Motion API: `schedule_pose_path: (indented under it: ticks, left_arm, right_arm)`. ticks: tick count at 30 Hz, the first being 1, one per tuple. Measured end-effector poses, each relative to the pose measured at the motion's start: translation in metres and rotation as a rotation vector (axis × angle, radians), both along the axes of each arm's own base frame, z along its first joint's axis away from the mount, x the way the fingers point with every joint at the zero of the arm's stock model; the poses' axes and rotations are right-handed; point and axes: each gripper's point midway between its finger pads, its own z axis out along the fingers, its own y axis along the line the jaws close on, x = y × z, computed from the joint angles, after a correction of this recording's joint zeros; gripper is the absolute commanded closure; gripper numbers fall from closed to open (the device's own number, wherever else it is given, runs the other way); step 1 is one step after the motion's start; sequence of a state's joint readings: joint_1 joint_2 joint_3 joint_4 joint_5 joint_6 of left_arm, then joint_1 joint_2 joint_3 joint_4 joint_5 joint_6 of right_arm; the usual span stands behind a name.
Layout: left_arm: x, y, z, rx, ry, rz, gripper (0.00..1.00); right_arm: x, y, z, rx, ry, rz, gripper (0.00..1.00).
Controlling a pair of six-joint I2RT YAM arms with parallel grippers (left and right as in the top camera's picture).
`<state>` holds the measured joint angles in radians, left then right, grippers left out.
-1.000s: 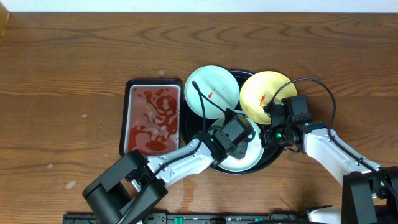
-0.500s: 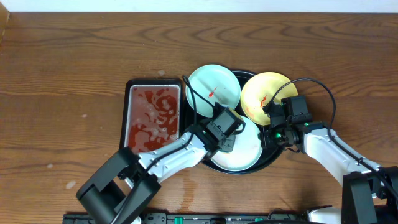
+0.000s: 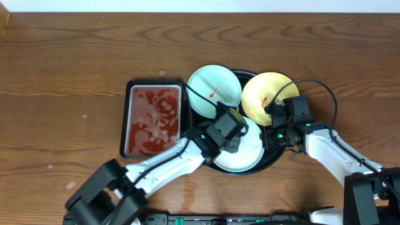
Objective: Clean dirty plates on tray and stack at the side
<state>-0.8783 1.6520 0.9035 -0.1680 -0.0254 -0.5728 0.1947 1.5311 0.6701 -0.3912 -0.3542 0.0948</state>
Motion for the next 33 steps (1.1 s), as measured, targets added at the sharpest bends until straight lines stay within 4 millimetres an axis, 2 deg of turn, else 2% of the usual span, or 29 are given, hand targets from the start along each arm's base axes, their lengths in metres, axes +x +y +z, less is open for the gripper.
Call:
schedule_pose_path:
  ticks: [5,13,18,21,23,25,29,32,33]
  left_arm:
    - [-0.009,-0.002,-0.029,0.059,0.043,-0.02,0.92]
    - [-0.007,0.014,-0.031,0.124,0.033,0.008,0.92]
    - [-0.002,0.026,-0.015,0.14,0.003,0.024,0.92]
    - [0.0,0.029,0.009,0.108,-0.033,0.032,0.92]
    - [-0.002,0.033,0.025,0.092,-0.051,0.036,0.92]
    - [-0.004,0.041,0.036,0.09,-0.054,0.043,0.92]
    - [0.002,0.071,0.042,0.128,-0.037,0.112,0.92]
    - [0.016,0.106,0.04,0.181,-0.025,0.196,0.92]
    - [0.018,0.11,0.04,0.185,-0.024,0.206,0.92]
  right_arm:
    - [0.0,0.0,0.0,-0.002,0.0,0.0,0.98]
    - [0.0,0.0,0.0,-0.002,0.002,-0.001,0.96]
    - [0.0,0.0,0.0,-0.002,0.002,-0.001,0.96]
    - [0.0,0.0,0.0,-0.003,0.001,-0.001,0.94]
    - [0.0,-0.001,0.0,-0.006,0.001,-0.002,0.86]
    - [0.0,-0.002,-0.001,-0.011,0.002,-0.005,0.85]
    - [0.0,-0.002,-0.001,-0.013,0.001,-0.004,0.84]
    - [0.0,-0.002,-0.001,-0.013,0.002,-0.004,0.83]
    - [0.0,-0.002,-0.001,-0.013,0.002,-0.004,0.83]
